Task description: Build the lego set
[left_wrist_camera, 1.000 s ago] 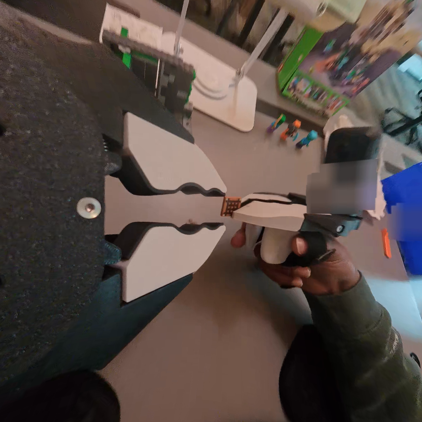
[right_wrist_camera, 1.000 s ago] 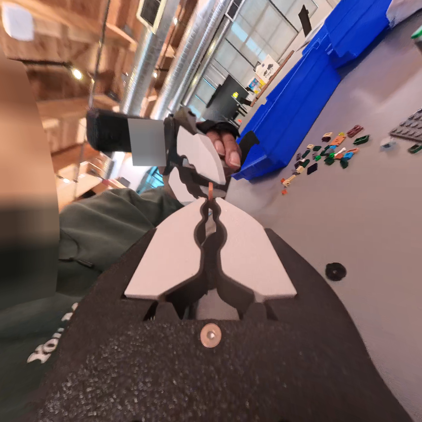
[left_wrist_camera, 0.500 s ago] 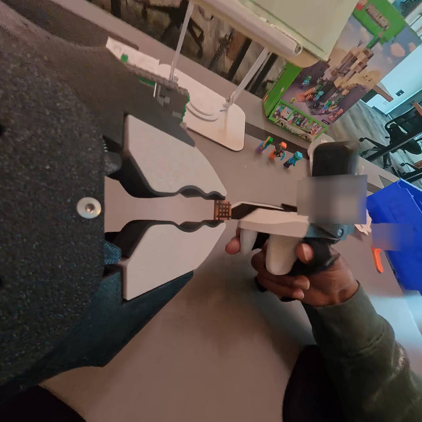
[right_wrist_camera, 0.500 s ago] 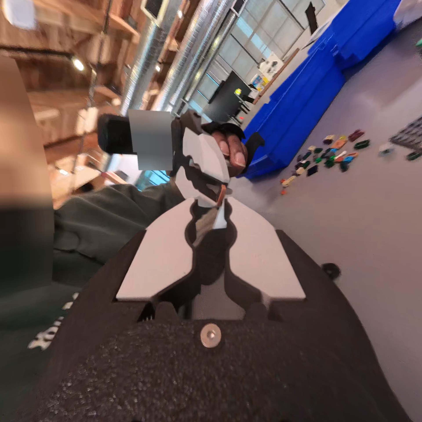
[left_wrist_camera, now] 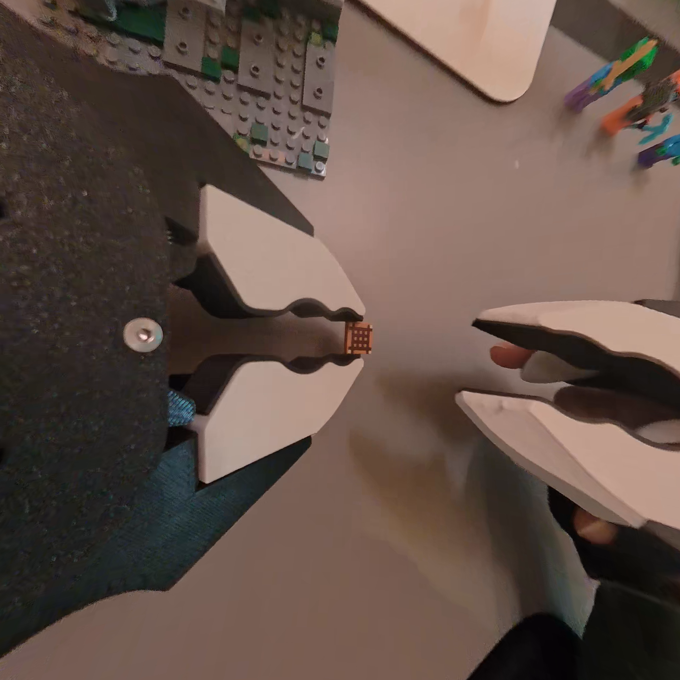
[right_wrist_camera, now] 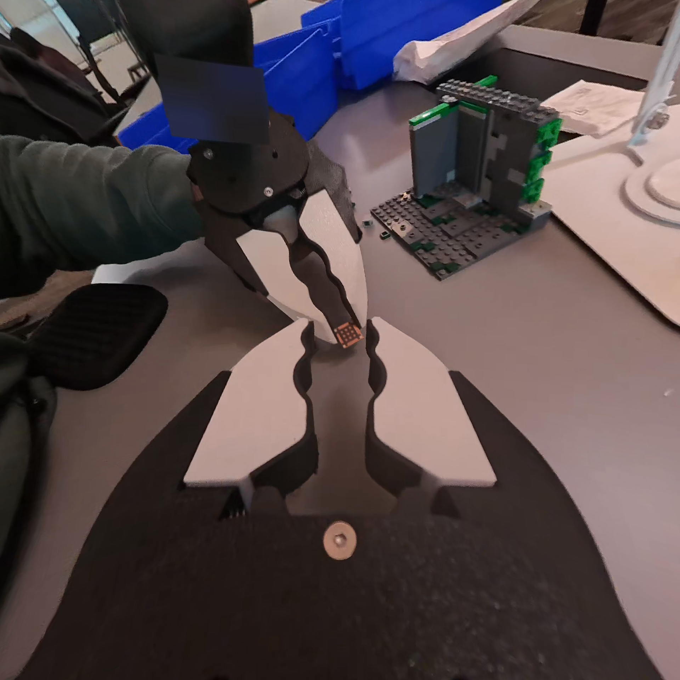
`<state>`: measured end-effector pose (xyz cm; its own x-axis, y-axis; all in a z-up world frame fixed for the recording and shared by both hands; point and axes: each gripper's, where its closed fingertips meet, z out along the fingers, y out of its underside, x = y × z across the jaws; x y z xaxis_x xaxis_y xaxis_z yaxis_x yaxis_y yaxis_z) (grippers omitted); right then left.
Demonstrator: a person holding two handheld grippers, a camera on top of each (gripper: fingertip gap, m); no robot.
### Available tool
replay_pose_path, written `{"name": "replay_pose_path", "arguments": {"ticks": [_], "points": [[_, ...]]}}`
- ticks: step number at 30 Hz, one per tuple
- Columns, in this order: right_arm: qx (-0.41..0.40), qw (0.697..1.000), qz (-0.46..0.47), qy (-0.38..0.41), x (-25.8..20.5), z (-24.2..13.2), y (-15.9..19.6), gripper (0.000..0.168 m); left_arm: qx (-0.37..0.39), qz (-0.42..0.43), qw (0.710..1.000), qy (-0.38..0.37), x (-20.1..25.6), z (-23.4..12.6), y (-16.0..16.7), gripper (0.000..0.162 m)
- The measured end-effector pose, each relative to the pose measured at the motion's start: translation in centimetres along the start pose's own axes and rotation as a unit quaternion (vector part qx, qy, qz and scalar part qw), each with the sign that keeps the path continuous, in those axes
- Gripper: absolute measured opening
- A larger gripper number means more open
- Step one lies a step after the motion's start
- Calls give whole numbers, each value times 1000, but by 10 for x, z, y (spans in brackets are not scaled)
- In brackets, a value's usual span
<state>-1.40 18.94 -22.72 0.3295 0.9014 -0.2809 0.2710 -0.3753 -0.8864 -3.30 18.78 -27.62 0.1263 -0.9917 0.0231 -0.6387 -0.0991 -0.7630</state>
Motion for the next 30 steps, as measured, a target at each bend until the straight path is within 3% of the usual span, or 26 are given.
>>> {"name": "replay_pose_path", "arguments": {"ticks": [8, 19, 25, 30], "points": [[-20, 1000, -3, 0, 2, 4, 9, 26, -21, -1, 1000, 0, -5, 1, 10, 24], [-19, 999, -35, -13, -9, 11, 10, 28, -3, -8, 998, -55, -1, -45, 6, 24], [-10, 995, -97, 30, -8, 13, 3, 37, 39, -36, 988, -144, -8, -81, -3, 10], [-9, 991, -118, 60, -4, 15, 1, 30, 44, -70, 967, -242, -23, -126, 3, 0]]}}
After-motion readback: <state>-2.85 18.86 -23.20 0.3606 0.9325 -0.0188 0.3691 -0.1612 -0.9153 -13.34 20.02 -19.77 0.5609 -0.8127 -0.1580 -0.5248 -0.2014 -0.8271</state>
